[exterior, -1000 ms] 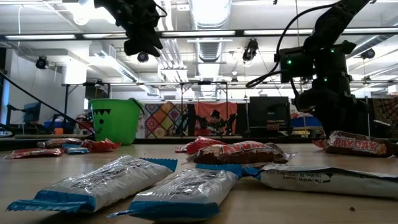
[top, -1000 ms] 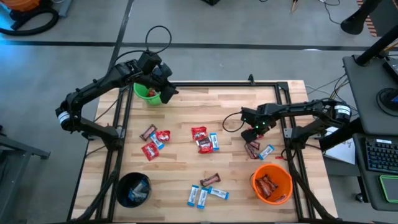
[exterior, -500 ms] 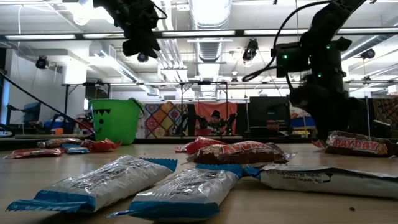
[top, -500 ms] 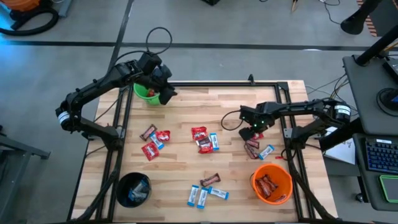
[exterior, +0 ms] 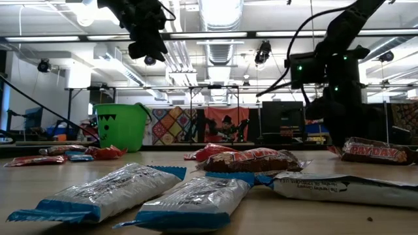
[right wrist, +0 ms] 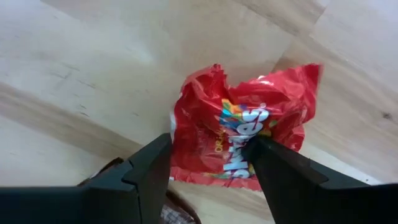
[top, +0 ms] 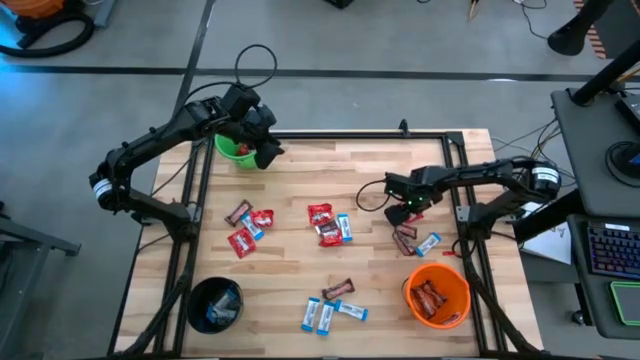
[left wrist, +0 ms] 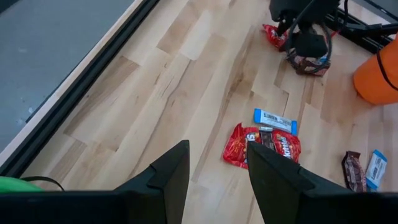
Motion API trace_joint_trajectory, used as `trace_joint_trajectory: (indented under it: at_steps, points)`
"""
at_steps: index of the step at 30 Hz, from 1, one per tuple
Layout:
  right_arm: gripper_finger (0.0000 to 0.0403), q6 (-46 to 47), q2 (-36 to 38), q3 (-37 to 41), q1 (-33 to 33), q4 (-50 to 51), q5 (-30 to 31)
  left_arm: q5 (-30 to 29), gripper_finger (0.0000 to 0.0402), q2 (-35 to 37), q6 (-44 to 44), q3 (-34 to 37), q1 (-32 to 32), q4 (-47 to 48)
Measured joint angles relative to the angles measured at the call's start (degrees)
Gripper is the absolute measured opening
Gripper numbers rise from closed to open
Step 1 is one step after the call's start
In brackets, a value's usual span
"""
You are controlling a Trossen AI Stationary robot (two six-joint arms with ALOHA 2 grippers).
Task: Sort candy
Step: Put the red candy into the green bucket
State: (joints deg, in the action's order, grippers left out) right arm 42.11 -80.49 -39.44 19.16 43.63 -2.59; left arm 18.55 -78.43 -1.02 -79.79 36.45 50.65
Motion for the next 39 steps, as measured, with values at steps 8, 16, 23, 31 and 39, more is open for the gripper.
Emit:
trace_joint_trajectory:
  at_steps: [8, 16, 23, 31, 39]
  points:
    - [0.0212, -1.12, -9.31, -0.25, 0.02, -0.7, -0.34, 0.0, 0.0142, 0.0, 0.0, 0.02, 0.0, 0.42]
    - [0.0205, -2.24, -10.02, -0.48, 0.0, -1.14, -0.3, -0.02, 0.0142, 0.0, 0.0, 0.04, 0.04, 0.61]
    - [0.0141, -2.21, -10.07, -0.48, -0.02, -2.12, -0.29, -0.04, 0.0142, 0.0, 0.2, 0.04, 0.03, 0.63]
    - [0.0062, -2.1, -10.05, -0.59, -0.04, -2.48, -0.16, -0.04, 0.0142, 0.0, 0.43, 0.04, 0.02, 0.63]
    - [0.0028, -1.42, -9.71, -0.66, -0.04, -2.5, -0.14, -0.04, 0.0142, 0.0, 0.48, 0.04, 0.02, 0.63]
